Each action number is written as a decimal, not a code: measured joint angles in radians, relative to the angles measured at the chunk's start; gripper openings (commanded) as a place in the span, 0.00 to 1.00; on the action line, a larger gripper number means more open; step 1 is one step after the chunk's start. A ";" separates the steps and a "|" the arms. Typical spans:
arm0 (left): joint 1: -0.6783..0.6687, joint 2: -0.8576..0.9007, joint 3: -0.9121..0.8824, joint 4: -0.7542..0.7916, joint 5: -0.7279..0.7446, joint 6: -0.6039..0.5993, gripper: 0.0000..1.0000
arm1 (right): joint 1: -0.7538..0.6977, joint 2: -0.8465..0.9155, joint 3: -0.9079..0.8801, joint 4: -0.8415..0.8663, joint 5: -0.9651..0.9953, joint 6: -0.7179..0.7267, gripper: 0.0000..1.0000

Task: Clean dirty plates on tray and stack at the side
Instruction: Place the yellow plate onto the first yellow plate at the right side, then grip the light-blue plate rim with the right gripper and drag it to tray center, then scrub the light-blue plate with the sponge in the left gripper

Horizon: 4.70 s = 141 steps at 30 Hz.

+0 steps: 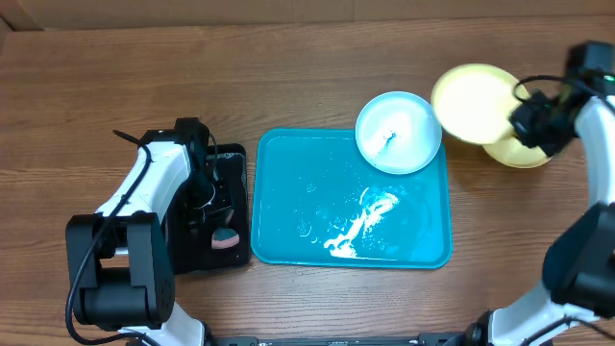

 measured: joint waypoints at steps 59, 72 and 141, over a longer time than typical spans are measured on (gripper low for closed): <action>0.000 0.000 0.000 -0.051 0.000 0.018 0.04 | 0.277 0.335 0.338 0.022 -0.225 -0.600 0.70; 0.000 0.000 0.000 -0.077 0.000 0.026 0.04 | 0.276 0.455 0.338 0.046 -0.212 -0.605 0.66; -0.005 0.000 0.026 0.031 0.035 0.049 0.04 | 0.718 0.164 -0.182 0.129 0.111 -0.278 0.04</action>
